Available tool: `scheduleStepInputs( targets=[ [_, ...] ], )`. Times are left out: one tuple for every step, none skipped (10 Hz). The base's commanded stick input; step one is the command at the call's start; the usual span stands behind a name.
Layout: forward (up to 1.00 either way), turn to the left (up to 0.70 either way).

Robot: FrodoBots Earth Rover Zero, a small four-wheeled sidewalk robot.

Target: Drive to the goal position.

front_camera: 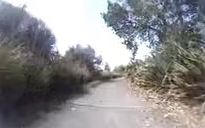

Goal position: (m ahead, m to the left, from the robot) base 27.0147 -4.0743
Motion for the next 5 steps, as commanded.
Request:
scheduleStepInputs(
  targets=[
    [0.85,0.0],
    [0.85,0.0],
    [0.85,0.0],
    [0.85,-0.34],
    [0.85,-0.34]
  ],
)
